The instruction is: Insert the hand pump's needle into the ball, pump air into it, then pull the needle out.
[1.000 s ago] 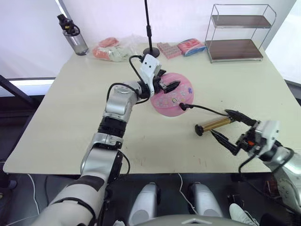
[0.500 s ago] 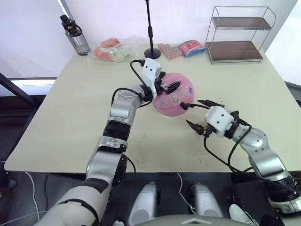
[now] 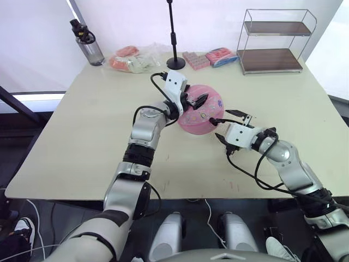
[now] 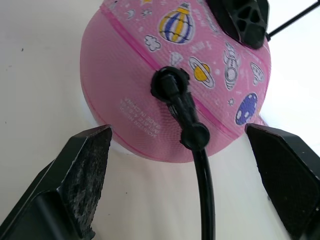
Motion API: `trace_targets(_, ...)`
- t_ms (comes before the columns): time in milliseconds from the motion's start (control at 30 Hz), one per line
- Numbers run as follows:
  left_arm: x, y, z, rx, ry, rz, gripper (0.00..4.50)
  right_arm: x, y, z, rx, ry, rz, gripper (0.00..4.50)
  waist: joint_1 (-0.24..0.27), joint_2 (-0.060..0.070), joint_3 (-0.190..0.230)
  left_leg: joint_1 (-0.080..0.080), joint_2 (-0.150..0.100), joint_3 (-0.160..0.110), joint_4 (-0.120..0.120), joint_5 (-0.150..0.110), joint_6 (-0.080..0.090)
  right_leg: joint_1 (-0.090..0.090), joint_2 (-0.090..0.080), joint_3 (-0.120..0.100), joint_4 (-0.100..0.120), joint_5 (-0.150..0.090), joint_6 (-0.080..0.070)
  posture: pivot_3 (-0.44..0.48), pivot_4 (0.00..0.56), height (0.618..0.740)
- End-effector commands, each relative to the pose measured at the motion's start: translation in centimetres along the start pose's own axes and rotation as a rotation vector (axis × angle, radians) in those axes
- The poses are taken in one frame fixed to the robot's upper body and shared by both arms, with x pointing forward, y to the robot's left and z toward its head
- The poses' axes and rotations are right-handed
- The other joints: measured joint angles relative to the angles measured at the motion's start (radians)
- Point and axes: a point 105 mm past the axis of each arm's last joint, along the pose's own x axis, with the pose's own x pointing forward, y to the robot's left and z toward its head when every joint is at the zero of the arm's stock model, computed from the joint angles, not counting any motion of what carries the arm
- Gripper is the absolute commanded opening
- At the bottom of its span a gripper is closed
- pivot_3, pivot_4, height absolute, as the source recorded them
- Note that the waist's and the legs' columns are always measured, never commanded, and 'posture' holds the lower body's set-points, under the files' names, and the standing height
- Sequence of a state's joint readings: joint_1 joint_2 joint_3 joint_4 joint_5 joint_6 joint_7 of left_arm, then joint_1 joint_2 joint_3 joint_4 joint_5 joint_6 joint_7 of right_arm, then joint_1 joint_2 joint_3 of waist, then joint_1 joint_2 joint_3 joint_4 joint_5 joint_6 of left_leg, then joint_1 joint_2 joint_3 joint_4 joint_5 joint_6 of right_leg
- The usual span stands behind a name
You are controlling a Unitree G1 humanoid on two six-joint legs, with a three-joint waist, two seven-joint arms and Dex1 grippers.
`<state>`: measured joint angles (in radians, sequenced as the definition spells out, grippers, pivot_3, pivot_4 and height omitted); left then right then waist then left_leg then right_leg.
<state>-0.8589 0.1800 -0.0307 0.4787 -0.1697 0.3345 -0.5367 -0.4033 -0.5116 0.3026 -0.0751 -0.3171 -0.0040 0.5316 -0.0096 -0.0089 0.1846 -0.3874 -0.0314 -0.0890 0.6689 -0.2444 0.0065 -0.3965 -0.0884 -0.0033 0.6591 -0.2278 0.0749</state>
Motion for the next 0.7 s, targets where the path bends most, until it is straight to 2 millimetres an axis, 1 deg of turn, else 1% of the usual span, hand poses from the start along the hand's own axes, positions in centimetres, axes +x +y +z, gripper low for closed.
trace_targets(33,0.0,-0.6,-3.2,-0.037,0.108,0.001,4.50,0.3,-0.9,1.2,-0.071,-0.045,-0.031,4.43,0.001,0.000,0.000,0.001,0.000,0.000,0.000,0.000,0.000,0.001,0.000,0.000,0.000,-0.001,0.001,0.000,0.150,0.731)
trace_targets(200,0.0,-0.6,-3.3,-0.036,0.110,0.007,4.50,1.0,-1.4,1.5,-0.118,-0.050,-0.046,4.43,0.000,-0.001,0.000,0.001,0.000,0.000,0.000,0.000,0.000,0.002,0.000,0.000,0.000,-0.001,0.001,0.000,0.150,0.731)
trace_targets(267,0.0,-0.5,-3.3,-0.037,0.109,0.009,4.50,1.1,-1.3,1.4,-0.131,-0.050,-0.036,3.94,0.001,-0.001,0.000,0.002,0.000,0.000,0.000,0.000,0.000,0.002,0.000,0.000,0.000,-0.001,0.001,0.000,0.150,0.731)
trace_targets(300,0.0,-0.5,-3.3,-0.037,0.109,0.010,4.50,1.1,-1.2,1.4,-0.134,-0.051,-0.033,3.48,0.001,-0.001,0.000,0.002,0.000,0.000,0.000,0.000,0.000,0.002,0.000,0.000,0.000,-0.001,0.001,0.000,0.150,0.731)
trace_targets(333,0.0,-0.5,-3.3,-0.037,0.109,0.010,4.50,1.1,-1.2,1.4,-0.137,-0.051,-0.030,3.24,0.001,-0.001,0.000,0.002,0.000,0.000,0.000,0.000,0.000,0.002,0.000,0.000,0.000,-0.001,0.001,0.000,0.150,0.731)
trace_targets(367,0.0,-0.5,-3.3,-0.037,0.109,0.011,4.50,1.2,-1.2,1.4,-0.138,-0.052,-0.031,2.75,0.001,-0.001,0.000,0.002,0.000,0.000,0.000,0.000,0.000,0.002,0.000,0.000,0.000,-0.001,0.001,0.000,0.150,0.731)
trace_targets(400,0.0,-0.5,-3.4,-0.037,0.110,0.012,4.50,1.3,-1.3,1.5,-0.142,-0.056,-0.032,2.01,0.001,-0.001,0.000,0.001,0.000,0.000,0.000,0.000,0.000,0.002,0.000,0.000,-0.001,-0.001,0.001,0.000,0.150,0.731)
trace_targets(433,0.0,-0.5,-3.4,-0.038,0.111,0.013,4.50,1.4,-1.3,1.6,-0.144,-0.059,-0.033,1.80,0.001,-0.001,0.000,0.001,0.000,0.000,0.000,0.000,0.000,0.002,0.000,0.000,-0.001,-0.001,0.001,0.000,0.150,0.731)
trace_targets(467,0.0,-0.5,-3.4,-0.039,0.111,0.014,4.50,1.6,-1.3,1.8,-0.145,-0.063,-0.035,1.25,0.000,-0.001,0.000,0.001,0.000,0.000,0.000,0.000,0.000,0.002,0.000,0.000,-0.001,-0.001,0.001,0.000,0.150,0.731)
trace_targets(567,0.0,-0.5,-3.5,-0.041,0.111,0.017,4.50,1.7,-1.3,1.9,-0.148,-0.068,-0.034,0.07,-0.002,-0.001,0.000,0.002,0.000,0.000,0.000,0.000,0.000,0.002,0.000,0.000,0.000,-0.001,0.001,0.000,0.150,0.731)
trace_targets(633,0.1,-0.5,-3.6,-0.041,0.112,0.020,4.50,1.6,-1.1,1.9,-0.144,-0.067,-0.030,0.06,-0.003,-0.001,0.000,0.002,0.000,0.000,0.000,0.000,0.000,0.002,0.000,0.000,0.000,-0.001,0.001,0.000,0.150,0.731)
trace_targets(700,0.0,-0.4,-3.7,-0.041,0.109,0.032,4.50,1.4,-1.0,1.7,-0.088,-0.070,-0.039,0.06,-0.003,-0.001,0.000,0.002,0.000,0.000,0.000,0.000,0.000,0.002,0.000,0.000,0.000,-0.001,0.001,0.000,0.150,0.731)
